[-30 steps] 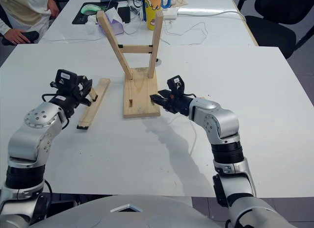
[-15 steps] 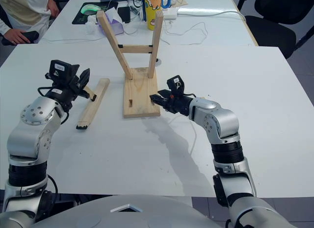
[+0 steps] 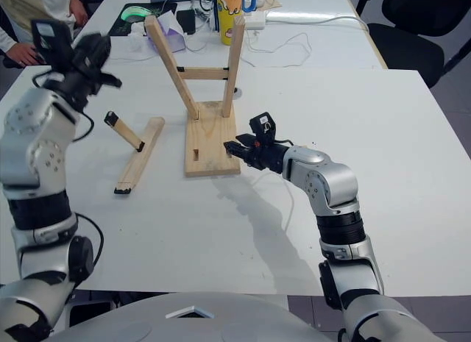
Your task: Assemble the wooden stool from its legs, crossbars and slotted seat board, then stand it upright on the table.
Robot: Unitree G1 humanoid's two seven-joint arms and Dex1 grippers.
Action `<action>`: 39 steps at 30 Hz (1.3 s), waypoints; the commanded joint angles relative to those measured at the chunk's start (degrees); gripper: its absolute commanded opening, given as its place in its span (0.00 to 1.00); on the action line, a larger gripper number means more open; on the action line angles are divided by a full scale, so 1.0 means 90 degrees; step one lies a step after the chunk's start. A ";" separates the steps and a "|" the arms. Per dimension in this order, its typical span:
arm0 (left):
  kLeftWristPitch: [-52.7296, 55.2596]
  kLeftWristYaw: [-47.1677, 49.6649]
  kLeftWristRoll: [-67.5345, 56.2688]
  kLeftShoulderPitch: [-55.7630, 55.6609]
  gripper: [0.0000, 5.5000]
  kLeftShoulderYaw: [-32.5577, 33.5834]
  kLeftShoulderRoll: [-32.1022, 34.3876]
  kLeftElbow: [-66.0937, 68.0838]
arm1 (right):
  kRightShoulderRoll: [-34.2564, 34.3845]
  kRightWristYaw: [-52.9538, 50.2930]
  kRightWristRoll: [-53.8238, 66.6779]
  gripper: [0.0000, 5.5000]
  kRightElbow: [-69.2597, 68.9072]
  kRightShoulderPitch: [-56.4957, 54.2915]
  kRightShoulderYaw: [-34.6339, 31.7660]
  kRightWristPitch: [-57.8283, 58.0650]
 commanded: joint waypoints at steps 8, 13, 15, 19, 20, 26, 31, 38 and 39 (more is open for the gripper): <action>0.0086 -0.0103 -0.0075 0.0059 0.01 0.0179 0.0027 0.0405 | 0.0017 -0.0051 -0.0013 0.39 -0.0084 -0.0047 -0.0006 0.0080; -0.0358 -0.0264 0.0311 0.1204 0.01 -0.0382 -0.0297 0.1048 | 0.0039 -0.0056 -0.0010 0.39 -0.0075 -0.0077 -0.0027 0.0043; -0.0760 -0.0350 0.0569 0.1579 0.01 -0.0689 -0.0433 0.1541 | 0.0046 -0.0064 0.0000 0.39 -0.0078 -0.0092 -0.0065 0.0018; -0.1685 -0.0344 0.1032 0.1715 0.01 -0.0882 -0.0479 0.2563 | 0.0038 -0.0028 -0.0001 0.39 -0.0028 -0.0175 -0.0074 -0.0006; -0.1817 -0.0346 0.1016 0.1678 0.01 -0.0785 -0.0469 0.2644 | 0.0031 -0.0007 -0.0004 0.39 -0.0007 -0.0201 -0.0068 -0.0017; -0.2156 -0.0558 0.0194 0.1184 0.01 -0.0158 -0.0597 0.1567 | -0.0022 0.0038 -0.0001 0.39 -0.0015 -0.0186 -0.0093 -0.0029; -0.1644 -0.0196 -0.0896 0.0665 0.01 0.0798 -0.0435 0.0265 | -0.0033 0.0000 0.0011 0.39 -0.0101 -0.0084 -0.0121 0.0002; 0.0210 -0.0877 -0.1145 0.2567 0.18 0.0978 0.0780 -0.0007 | -0.0034 -0.0109 0.0037 0.39 -0.0289 0.0118 -0.0225 0.0055; 0.0503 -0.0973 -0.1169 0.2921 0.21 0.0917 0.0884 -0.0130 | -0.0042 -0.0119 0.0044 0.39 -0.0305 0.0136 -0.0248 0.0064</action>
